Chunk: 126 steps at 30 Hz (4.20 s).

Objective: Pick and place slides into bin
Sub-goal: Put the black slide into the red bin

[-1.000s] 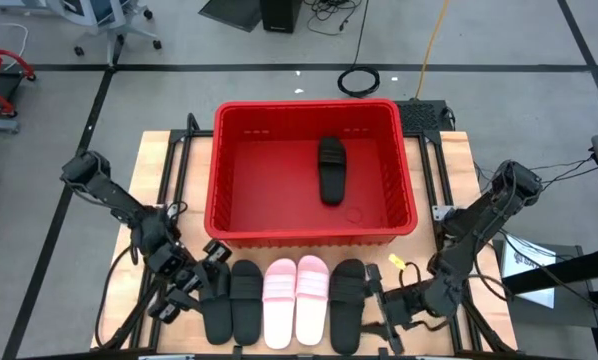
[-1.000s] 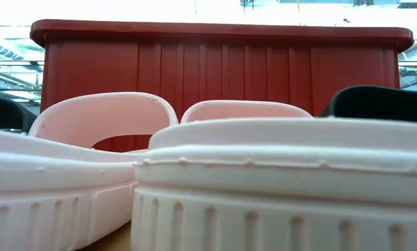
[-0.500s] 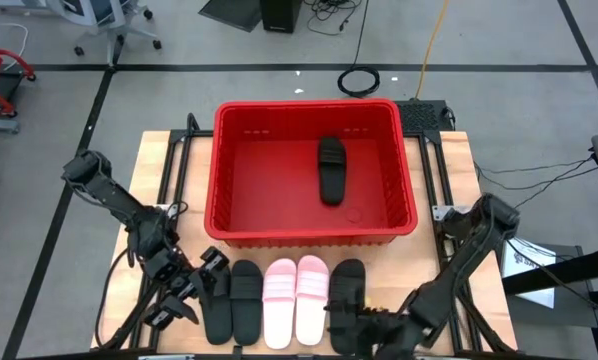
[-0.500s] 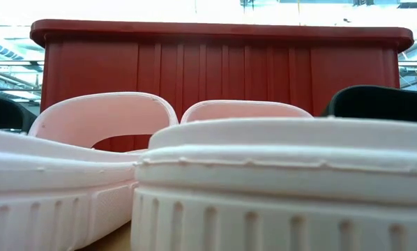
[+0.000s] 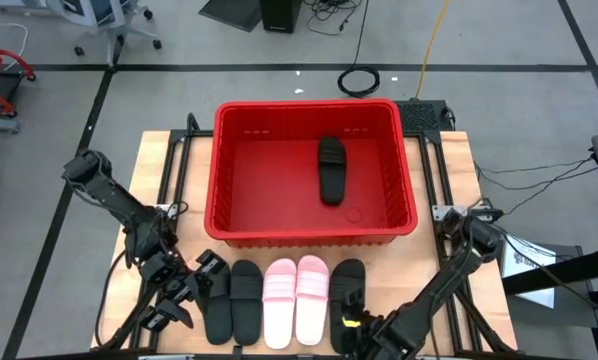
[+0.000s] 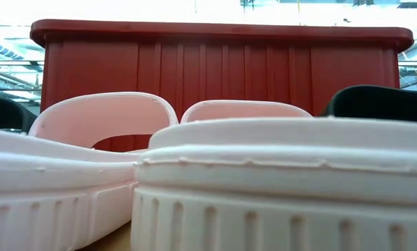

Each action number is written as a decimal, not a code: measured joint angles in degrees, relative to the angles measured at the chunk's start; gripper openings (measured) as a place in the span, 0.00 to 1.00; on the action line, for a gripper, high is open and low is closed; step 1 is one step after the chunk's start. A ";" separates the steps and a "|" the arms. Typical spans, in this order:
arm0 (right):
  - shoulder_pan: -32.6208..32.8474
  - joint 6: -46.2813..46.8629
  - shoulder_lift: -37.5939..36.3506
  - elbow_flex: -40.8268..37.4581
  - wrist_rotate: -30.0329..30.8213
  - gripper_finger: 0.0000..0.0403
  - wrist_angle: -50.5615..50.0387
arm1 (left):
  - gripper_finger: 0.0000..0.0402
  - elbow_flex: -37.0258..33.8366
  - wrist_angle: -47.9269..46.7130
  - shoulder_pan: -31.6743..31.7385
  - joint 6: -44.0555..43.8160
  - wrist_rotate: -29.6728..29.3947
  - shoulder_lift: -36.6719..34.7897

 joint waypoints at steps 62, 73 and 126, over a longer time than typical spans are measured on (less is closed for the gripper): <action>-7.24 14.46 6.64 -0.63 -5.89 0.01 -19.44 | 0.37 -0.02 0.22 0.00 0.23 -0.28 0.00; -6.26 18.47 2.46 -0.74 -7.47 0.01 -19.70 | 0.37 -0.04 -0.13 0.05 1.34 -4.57 -0.02; -22.09 -32.05 -26.23 -0.69 -2.69 0.01 6.45 | 0.37 -0.07 -30.29 17.29 5.83 -27.32 -13.34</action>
